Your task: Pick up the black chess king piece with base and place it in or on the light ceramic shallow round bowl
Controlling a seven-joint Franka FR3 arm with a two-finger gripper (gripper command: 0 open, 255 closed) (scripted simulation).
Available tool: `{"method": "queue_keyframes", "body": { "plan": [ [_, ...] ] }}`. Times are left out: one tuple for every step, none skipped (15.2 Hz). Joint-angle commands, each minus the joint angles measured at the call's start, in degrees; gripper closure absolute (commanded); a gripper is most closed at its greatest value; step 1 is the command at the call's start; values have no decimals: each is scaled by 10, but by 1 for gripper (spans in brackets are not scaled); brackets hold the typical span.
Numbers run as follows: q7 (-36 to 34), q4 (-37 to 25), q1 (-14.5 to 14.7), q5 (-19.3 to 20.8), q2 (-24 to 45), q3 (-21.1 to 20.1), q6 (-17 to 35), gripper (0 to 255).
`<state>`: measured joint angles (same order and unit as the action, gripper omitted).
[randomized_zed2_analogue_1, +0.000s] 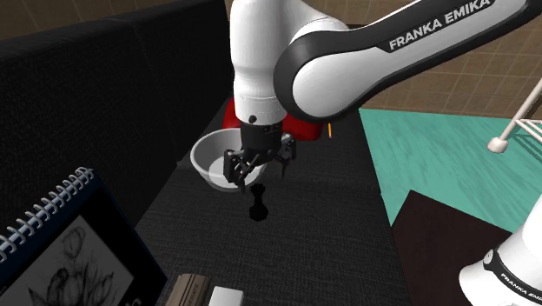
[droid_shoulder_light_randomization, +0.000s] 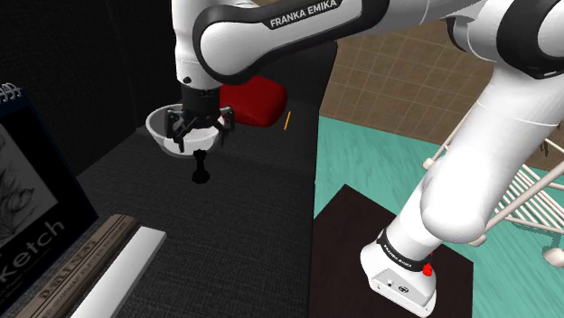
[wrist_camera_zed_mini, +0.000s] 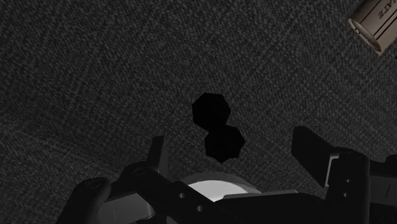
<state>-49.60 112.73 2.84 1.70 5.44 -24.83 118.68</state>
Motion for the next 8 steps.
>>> {"method": "queue_keyframes", "body": {
  "plan": [
    [-3,5,1,4,9,0,14,0],
    [-4,9,1,6,12,1,21,0],
    [-6,13,2,8,16,1,28,0],
    [-7,17,2,10,19,1,35,0],
    [-8,20,2,11,21,1,39,0],
    [-8,20,2,11,21,1,39,0],
    [-8,20,2,11,21,1,39,0],
    [-8,20,2,11,21,1,39,0]
  ]
}}
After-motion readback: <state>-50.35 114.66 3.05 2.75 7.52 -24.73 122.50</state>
